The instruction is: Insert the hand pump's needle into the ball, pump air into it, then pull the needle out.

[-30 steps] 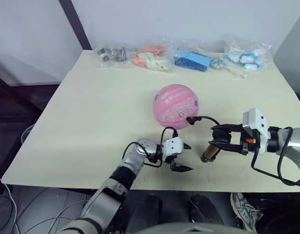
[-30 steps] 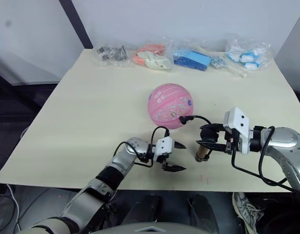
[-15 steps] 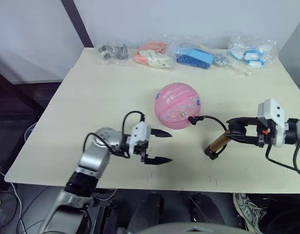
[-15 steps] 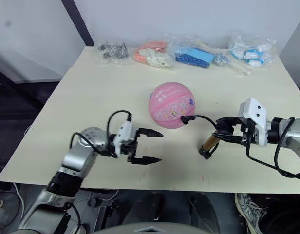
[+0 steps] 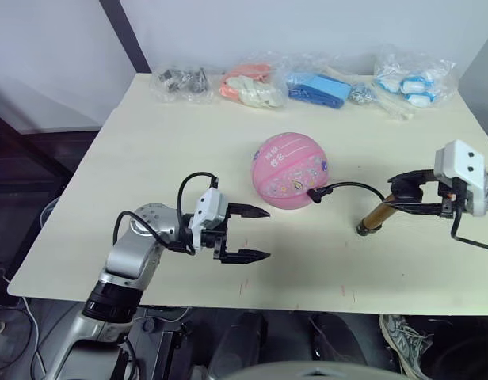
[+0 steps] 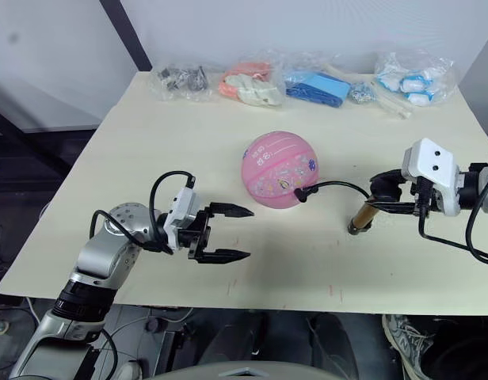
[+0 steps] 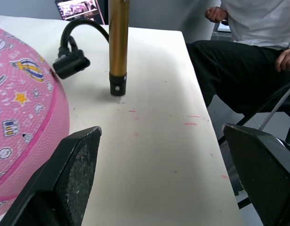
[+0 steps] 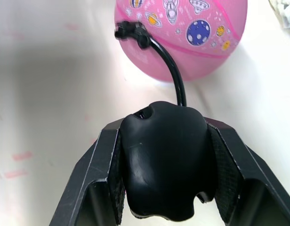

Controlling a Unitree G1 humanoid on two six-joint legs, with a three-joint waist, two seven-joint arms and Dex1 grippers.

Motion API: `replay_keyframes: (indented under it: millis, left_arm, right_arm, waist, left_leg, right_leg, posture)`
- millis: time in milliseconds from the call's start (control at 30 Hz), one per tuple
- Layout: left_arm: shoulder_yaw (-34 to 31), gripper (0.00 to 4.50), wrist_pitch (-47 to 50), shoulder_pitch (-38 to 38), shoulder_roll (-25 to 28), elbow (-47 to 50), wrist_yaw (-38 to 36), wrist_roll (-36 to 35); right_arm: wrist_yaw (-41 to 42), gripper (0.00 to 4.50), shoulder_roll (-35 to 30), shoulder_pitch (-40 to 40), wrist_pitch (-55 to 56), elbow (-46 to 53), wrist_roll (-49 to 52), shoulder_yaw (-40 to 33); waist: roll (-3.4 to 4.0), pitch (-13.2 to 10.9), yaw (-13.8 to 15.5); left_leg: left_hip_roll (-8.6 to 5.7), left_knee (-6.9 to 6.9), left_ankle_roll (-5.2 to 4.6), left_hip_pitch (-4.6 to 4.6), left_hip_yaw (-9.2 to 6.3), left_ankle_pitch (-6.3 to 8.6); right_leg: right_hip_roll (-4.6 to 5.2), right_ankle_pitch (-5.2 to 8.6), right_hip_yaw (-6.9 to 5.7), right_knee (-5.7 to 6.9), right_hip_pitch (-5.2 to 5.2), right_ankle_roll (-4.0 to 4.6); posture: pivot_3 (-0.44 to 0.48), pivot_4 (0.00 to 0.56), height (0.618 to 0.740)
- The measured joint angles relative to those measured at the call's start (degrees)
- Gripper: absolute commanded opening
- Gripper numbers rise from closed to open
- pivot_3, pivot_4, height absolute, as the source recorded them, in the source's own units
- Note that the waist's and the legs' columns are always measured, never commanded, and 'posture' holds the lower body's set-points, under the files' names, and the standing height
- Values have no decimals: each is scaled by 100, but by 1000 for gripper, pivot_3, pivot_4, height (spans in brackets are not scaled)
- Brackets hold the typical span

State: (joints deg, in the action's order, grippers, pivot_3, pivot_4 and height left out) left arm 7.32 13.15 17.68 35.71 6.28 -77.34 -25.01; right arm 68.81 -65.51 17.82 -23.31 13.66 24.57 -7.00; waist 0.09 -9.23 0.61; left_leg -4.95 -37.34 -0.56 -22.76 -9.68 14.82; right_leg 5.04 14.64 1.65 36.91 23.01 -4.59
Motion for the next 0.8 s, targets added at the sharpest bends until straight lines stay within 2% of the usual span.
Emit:
replay_keyframes:
  millis: [233, 433, 533, 800]
  left_arm:
    - [-3, 4381, 15, 7, -1, 3, 46, -7]
    - [-8, 4381, 23, 7, -1, 31, 94, -95]
    - [-31, 4381, 49, 2, 45, 115, 99, -194]
    - [-219, 4381, 103, 17, 115, 119, 123, -323]
  right_arm:
    - [-15, 1945, 15, 433, 1084, -451, -948, 365]
    - [-442, 1945, 504, 396, 1987, -564, -1538, 457]
    - [-921, 1945, 925, -72, 2794, -573, -2010, 556]
    - [-1899, 1945, 1227, -803, 4409, -823, -2825, 490]
  waist:
    - [0, 0, -22]
    - [0, 0, -48]
    - [-5, 0, -52]
    - [-18, -3, -127]
  left_leg:
    - [1, 0, 0, -2, 15, 0]
    - [2, -1, 1, -2, 36, -1]
    - [2, -3, 0, -2, 60, -1]
    - [5, -16, 5, 30, 96, -6]
  right_leg:
    - [-1, 0, 13, 5, 9, 0]
    - [-2, 0, 36, 17, 20, -1]
    - [-4, 0, 61, 35, 32, -1]
    - [-13, -2, 98, 100, 39, 1]
  posture:
    - [0, 150, 736]
    - [0, 150, 736]
    - [0, 150, 736]
    - [0, 150, 736]
